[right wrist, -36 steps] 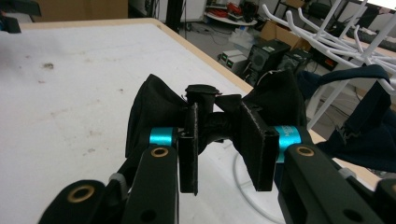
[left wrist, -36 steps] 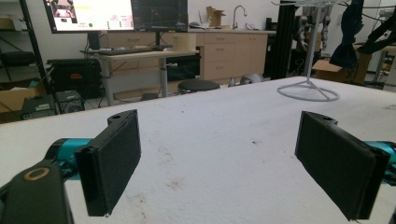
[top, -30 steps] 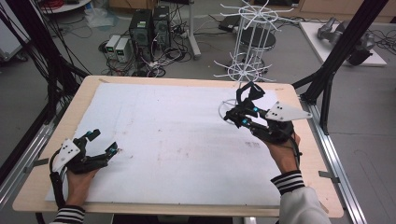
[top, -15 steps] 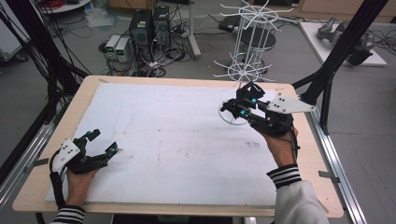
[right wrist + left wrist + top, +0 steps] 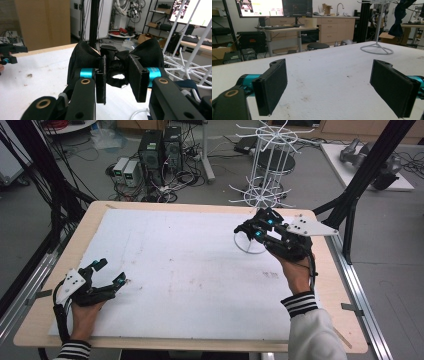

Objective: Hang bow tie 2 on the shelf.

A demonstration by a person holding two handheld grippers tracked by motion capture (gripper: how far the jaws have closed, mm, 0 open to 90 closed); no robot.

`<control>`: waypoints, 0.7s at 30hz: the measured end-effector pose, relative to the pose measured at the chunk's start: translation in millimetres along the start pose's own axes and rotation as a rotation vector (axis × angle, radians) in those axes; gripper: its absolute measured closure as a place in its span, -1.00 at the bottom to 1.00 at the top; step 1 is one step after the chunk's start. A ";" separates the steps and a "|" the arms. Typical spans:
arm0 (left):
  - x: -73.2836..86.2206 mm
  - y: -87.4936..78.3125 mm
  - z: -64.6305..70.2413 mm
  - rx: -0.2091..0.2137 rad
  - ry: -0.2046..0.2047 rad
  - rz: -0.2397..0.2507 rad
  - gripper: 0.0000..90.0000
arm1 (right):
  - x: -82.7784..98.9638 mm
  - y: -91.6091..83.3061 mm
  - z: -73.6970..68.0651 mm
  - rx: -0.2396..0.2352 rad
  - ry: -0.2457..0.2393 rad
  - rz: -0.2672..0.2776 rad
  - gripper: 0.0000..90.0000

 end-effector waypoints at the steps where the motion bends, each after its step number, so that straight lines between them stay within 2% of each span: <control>1: 0.0 0.0 0.0 0.000 0.000 -0.001 -0.67 | -0.3 0.7 -0.5 -0.004 0.007 -0.004 0.55; 21: 0.0 0.1 0.0 0.002 -0.004 0.001 -0.67 | -14.8 16.2 7.0 -0.013 0.063 0.055 0.56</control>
Point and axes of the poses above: each handheld gripper's, and its own axes: y roughly forward along the jaws, x roughly out of its underside, z roughly to its right, the point moved 2 cm from there along y, roughly forward along the jaws, and after that the axes turned 6 degrees about -x, right-handed, at the moved point
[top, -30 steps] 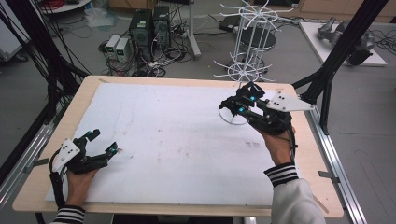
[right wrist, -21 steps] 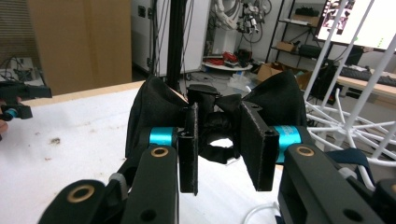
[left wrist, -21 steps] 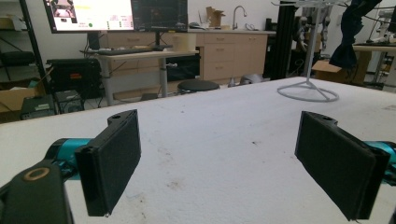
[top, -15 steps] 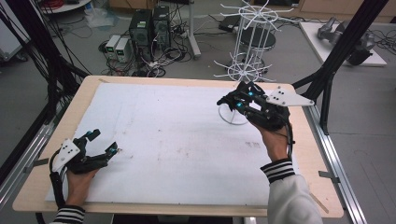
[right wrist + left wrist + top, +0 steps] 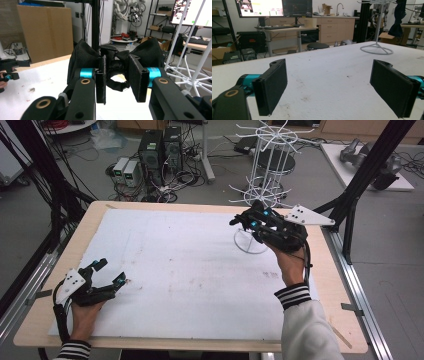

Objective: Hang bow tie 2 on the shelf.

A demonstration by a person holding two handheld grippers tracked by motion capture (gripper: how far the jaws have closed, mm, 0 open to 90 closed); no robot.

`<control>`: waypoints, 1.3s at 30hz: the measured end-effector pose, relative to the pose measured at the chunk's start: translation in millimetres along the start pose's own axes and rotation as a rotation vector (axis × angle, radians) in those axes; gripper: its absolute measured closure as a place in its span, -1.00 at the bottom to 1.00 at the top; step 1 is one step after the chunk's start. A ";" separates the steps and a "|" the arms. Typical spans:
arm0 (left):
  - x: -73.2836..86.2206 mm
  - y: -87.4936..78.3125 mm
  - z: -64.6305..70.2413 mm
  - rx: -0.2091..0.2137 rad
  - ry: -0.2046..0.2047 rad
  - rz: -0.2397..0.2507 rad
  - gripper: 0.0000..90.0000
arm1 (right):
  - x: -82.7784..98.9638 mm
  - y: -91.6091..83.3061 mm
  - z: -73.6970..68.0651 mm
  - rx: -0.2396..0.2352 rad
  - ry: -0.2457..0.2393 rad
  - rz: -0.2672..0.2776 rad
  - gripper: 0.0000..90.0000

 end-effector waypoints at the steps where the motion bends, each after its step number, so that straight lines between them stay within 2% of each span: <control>1: 0.0 0.0 0.0 0.000 -0.001 0.000 -0.67 | -1.1 0.8 0.2 -0.004 0.000 -0.001 0.56; 7: 0.0 0.0 0.0 0.000 -0.001 0.000 -0.67 | -6.2 5.0 1.9 0.000 0.001 0.006 0.56; 20: 0.0 0.0 0.0 0.000 0.000 0.000 -0.67 | -6.8 4.1 14.4 0.048 0.023 0.021 0.56; 26: 0.0 0.0 0.1 -0.001 -0.001 -0.001 -0.67 | -5.1 1.4 20.6 0.066 0.027 0.018 0.55; 39: 0.0 -0.1 -0.3 -0.001 0.002 -0.001 -0.67 | -2.2 0.7 23.1 0.075 0.043 -0.001 0.55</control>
Point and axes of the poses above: each handheld gripper's, and its own axes: y roughly forward along the jaws, x roughly out of its underside, z roughly to its right, the point moved 2 cm from there along y, roughly forward along the jaws, and after that the axes turned 6 degrees about -x, right-handed, at the moved point
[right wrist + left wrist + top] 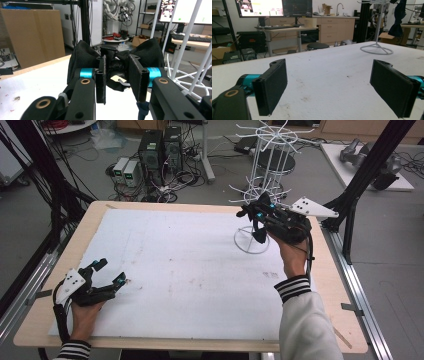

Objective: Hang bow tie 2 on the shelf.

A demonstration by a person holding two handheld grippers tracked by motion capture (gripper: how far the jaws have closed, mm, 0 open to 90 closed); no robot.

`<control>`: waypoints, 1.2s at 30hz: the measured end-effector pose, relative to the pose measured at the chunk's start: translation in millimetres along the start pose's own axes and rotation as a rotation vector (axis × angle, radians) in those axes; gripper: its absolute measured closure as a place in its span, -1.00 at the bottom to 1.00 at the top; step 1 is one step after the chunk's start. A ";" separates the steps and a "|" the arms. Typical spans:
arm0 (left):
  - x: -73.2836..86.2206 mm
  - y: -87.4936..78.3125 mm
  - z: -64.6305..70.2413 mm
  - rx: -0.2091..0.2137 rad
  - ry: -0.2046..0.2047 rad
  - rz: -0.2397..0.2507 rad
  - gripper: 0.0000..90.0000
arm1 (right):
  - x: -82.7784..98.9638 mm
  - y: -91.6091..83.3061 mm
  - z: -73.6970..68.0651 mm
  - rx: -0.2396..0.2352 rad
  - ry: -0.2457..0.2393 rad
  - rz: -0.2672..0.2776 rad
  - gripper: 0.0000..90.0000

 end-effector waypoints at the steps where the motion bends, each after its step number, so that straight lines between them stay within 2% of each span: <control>1: 0.0 0.0 -0.1 0.000 0.000 0.001 -0.67 | 0.3 -0.4 0.3 0.001 -0.001 -0.001 0.55; 18: 0.1 0.2 0.5 0.000 -0.001 0.002 -0.67 | 12.0 -11.1 4.2 0.026 0.019 -0.059 0.55; 27: 0.1 -0.1 0.2 0.001 0.004 -0.001 -0.67 | 16.6 -11.0 5.8 0.032 0.022 -0.090 0.55; 36: 0.0 -0.1 0.2 0.001 0.002 0.000 -0.67 | 19.5 -7.4 8.1 0.047 -0.001 -0.128 0.55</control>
Point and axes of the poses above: each handheld gripper's, and its own axes: y roughly forward along the jaws, x roughly out of its underside, z roughly to its right, the point moved 2 cm from there along y, roughly forward along the jaws, and after that the axes turned 6 degrees about -x, right-handed, at the moved point
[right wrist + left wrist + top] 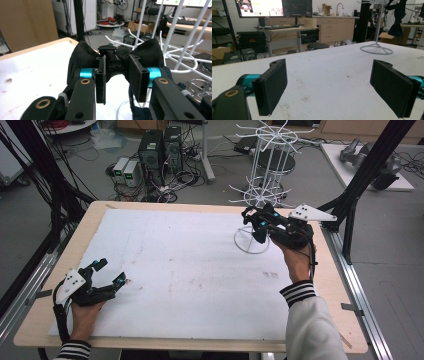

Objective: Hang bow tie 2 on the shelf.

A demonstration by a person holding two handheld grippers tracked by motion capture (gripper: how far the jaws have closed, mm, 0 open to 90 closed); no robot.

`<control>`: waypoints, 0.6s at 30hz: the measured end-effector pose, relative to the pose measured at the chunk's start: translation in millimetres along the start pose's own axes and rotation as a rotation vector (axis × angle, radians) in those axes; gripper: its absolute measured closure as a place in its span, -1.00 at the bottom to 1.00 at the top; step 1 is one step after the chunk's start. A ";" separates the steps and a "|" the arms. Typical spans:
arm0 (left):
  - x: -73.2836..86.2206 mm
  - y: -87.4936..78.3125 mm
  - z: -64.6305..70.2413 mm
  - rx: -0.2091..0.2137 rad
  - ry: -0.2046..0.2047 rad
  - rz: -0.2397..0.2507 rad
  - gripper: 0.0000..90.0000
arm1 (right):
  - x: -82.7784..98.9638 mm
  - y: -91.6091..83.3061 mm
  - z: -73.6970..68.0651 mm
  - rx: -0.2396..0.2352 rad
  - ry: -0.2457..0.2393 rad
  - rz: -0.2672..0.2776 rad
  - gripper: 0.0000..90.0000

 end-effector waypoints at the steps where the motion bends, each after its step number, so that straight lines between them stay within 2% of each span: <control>1: 0.0 0.0 0.0 0.000 0.000 0.000 -0.67 | 0.3 0.0 0.7 0.002 0.001 0.000 0.55; 18: 0.0 -0.2 0.0 0.000 0.002 0.000 -0.67 | 7.1 6.0 -1.2 0.014 -0.029 -0.048 0.55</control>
Point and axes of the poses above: each handheld gripper's, and its own axes: y roughly forward along the jaws, x roughly out of its underside, z roughly to its right, the point moved 2 cm from there along y, roughly forward along the jaws, and after that the axes turned 6 degrees about -x, right-handed, at the moved point
